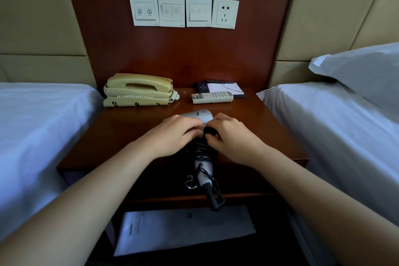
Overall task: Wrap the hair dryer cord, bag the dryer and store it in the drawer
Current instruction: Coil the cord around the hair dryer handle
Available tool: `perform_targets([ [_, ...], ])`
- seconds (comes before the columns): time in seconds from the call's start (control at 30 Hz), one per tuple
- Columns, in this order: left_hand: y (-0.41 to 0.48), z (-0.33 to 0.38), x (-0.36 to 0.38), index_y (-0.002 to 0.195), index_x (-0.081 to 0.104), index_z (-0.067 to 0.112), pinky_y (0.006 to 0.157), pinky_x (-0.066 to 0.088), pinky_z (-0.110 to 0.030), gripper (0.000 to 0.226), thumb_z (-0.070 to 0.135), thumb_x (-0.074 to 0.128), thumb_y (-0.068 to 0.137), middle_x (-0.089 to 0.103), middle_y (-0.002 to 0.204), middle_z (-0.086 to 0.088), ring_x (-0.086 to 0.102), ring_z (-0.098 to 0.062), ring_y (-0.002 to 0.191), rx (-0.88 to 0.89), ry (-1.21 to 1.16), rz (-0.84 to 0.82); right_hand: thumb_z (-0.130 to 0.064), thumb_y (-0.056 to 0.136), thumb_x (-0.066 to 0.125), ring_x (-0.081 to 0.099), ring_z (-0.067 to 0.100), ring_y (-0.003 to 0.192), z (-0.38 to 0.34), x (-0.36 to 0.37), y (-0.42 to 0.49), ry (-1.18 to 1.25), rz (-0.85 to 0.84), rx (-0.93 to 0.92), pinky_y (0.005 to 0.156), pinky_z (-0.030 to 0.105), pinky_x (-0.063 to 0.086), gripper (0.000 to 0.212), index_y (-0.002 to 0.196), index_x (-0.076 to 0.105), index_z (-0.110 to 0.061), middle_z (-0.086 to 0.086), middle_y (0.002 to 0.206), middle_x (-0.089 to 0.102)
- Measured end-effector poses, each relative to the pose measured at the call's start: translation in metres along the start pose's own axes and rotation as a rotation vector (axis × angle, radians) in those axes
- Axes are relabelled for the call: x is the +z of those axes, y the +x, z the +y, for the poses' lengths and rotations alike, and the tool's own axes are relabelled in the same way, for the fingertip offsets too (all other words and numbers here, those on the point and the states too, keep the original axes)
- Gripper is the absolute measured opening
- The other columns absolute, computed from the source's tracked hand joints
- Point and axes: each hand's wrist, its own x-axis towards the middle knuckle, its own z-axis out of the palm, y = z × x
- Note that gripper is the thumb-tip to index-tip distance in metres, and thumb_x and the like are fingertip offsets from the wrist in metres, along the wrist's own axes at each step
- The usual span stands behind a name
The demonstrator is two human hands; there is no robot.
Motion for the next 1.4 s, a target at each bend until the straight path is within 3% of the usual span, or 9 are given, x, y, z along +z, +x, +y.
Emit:
perform_targets([
  [0.2, 0.002, 0.002, -0.001, 0.083, 0.055, 0.014, 0.07, 0.043, -0.041, 0.016, 0.022, 0.05, 0.095, 0.059, 0.076, 0.0, 0.053, -0.019, 0.073, -0.006, -0.007, -0.042, -0.025, 0.089, 0.047, 0.055, 0.036, 0.087, -0.002, -0.001, 0.005, -0.071, -0.009, 0.009, 0.072, 0.035, 0.039, 0.027, 0.101, 0.057, -0.004, 0.011, 0.1, 0.05],
  [0.43, 0.002, 0.004, -0.001, 0.065, 0.049, 0.028, 0.062, 0.034, -0.032, 0.028, 0.029, 0.058, 0.091, 0.052, 0.064, 0.006, 0.046, -0.013, 0.063, -0.141, -0.065, 0.018, -0.027, 0.089, 0.048, 0.055, 0.043, 0.087, -0.009, 0.003, 0.002, -0.027, 0.044, 0.095, 0.077, 0.048, 0.049, 0.028, 0.1, 0.057, -0.002, 0.013, 0.105, 0.052],
  [0.63, -0.011, 0.004, -0.002, 0.079, 0.061, 0.016, 0.073, 0.043, -0.031, 0.02, 0.034, 0.062, 0.088, 0.065, 0.086, -0.003, 0.059, -0.018, 0.083, -0.401, -0.224, 0.153, -0.029, 0.089, 0.058, 0.055, 0.027, 0.079, -0.012, 0.011, 0.004, 0.144, 0.179, 0.198, 0.063, 0.031, 0.039, 0.026, 0.087, 0.062, -0.004, 0.009, 0.09, 0.058],
  [0.77, -0.024, 0.008, -0.002, 0.094, 0.061, 0.005, 0.078, 0.054, -0.037, 0.037, 0.039, 0.047, 0.095, 0.065, 0.094, -0.012, 0.064, -0.024, 0.088, -0.615, -0.423, 0.024, -0.024, 0.088, 0.061, 0.063, 0.022, 0.083, -0.008, 0.005, -0.001, 0.294, 0.141, 0.164, 0.071, 0.033, 0.05, 0.018, 0.094, 0.068, -0.009, 0.006, 0.089, 0.069],
  [0.93, -0.036, 0.024, -0.009, 0.118, 0.055, 0.014, 0.079, 0.052, -0.036, 0.043, 0.048, 0.043, 0.094, 0.066, 0.095, -0.005, 0.065, -0.021, 0.078, -0.775, -0.718, -0.155, -0.02, 0.09, 0.056, 0.06, 0.02, 0.084, -0.002, 0.006, -0.002, 0.288, 0.126, 0.179, 0.078, 0.031, 0.049, 0.02, 0.107, 0.066, -0.021, -0.004, 0.083, 0.065],
  [1.07, -0.037, 0.031, 0.0, 0.123, 0.047, 0.016, 0.087, 0.053, -0.041, 0.052, 0.045, 0.064, 0.084, 0.064, 0.11, -0.004, 0.064, -0.02, 0.095, -0.733, -0.709, -0.23, -0.027, 0.09, 0.056, 0.059, 0.027, 0.097, 0.001, 0.008, 0.001, 0.188, 0.103, 0.197, 0.08, 0.035, 0.049, 0.02, 0.108, 0.064, -0.022, 0.003, 0.101, 0.069],
  [1.17, -0.03, 0.038, 0.017, 0.121, 0.036, 0.018, 0.082, 0.058, -0.044, 0.066, 0.037, 0.077, 0.073, 0.06, 0.112, -0.007, 0.067, -0.022, 0.094, -0.758, -0.688, -0.097, -0.025, 0.091, 0.055, 0.059, 0.027, 0.098, -0.004, 0.008, 0.004, 0.183, 0.12, 0.152, 0.078, 0.032, 0.045, 0.02, 0.107, 0.062, -0.016, 0.006, 0.104, 0.067],
  [1.27, -0.023, 0.037, 0.02, 0.119, 0.037, 0.017, 0.077, 0.059, -0.041, 0.062, 0.025, 0.077, 0.072, 0.061, 0.108, -0.01, 0.067, -0.024, 0.089, -0.77, -0.667, -0.012, -0.022, 0.091, 0.055, 0.057, 0.025, 0.091, -0.006, 0.008, 0.007, 0.272, 0.183, 0.162, 0.076, 0.031, 0.044, 0.02, 0.106, 0.059, -0.011, 0.008, 0.103, 0.063],
  [1.4, -0.024, 0.024, 0.003, 0.124, 0.042, 0.021, 0.073, 0.053, -0.031, 0.064, 0.03, 0.069, 0.067, 0.063, 0.108, -0.008, 0.065, -0.023, 0.09, -0.728, -0.474, 0.014, -0.021, 0.091, 0.056, 0.051, 0.015, 0.075, -0.007, 0.006, 0.008, 0.345, 0.269, 0.175, 0.057, 0.016, 0.033, 0.025, 0.113, 0.06, -0.01, 0.002, 0.092, 0.058],
])
